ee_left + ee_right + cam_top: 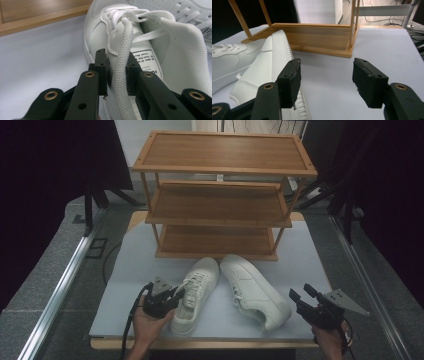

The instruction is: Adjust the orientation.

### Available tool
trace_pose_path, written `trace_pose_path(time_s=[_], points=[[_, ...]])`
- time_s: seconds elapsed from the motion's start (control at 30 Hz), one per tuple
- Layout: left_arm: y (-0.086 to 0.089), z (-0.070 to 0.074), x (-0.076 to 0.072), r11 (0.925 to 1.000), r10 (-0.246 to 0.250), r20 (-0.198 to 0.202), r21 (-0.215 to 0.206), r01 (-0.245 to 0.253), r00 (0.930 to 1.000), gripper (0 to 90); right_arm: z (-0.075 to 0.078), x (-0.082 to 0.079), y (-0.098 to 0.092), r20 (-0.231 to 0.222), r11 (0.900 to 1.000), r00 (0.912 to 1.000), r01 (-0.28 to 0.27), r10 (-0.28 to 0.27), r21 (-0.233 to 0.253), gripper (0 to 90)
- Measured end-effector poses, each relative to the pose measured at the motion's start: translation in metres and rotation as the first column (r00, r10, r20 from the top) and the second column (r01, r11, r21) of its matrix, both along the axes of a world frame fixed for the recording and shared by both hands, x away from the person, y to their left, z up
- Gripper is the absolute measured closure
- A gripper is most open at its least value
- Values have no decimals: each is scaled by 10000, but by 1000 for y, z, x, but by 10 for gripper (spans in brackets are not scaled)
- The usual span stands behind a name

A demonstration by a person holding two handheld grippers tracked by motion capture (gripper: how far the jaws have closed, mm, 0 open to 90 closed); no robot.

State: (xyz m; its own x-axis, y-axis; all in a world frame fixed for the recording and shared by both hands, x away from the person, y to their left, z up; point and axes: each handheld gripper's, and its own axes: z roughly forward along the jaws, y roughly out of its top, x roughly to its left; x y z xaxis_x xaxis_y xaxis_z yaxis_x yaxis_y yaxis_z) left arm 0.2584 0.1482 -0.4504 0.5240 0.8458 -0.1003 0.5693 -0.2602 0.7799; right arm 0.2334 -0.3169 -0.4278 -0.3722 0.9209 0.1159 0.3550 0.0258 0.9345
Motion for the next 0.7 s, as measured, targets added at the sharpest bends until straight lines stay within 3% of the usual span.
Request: trace_pose_path(time_s=[0.13,0.33,0.47,0.6,0.7], points=[[18,0,-2,9998,201,-2,-50,-201,9998,771,1,-1,-2,59,9999,9999,95,-96,51,401],[33,-1,-3,9995,270,-28,-175,-270,9996,765,0,0,0,39,10000,10000,-4,4,61,401],[34,-1,-2,9997,104,-59,-224,-105,9999,754,1,1,3,7,9988,9994,-332,332,372,401],[34,-2,-2,9996,55,-97,-275,-58,9999,731,4,1,9,97,9989,9993,-367,365,307,401],[35,-1,-2,9982,19,-72,-600,-24,10000,636,7,0,14,194,9980,9987,-481,474,416,406]])
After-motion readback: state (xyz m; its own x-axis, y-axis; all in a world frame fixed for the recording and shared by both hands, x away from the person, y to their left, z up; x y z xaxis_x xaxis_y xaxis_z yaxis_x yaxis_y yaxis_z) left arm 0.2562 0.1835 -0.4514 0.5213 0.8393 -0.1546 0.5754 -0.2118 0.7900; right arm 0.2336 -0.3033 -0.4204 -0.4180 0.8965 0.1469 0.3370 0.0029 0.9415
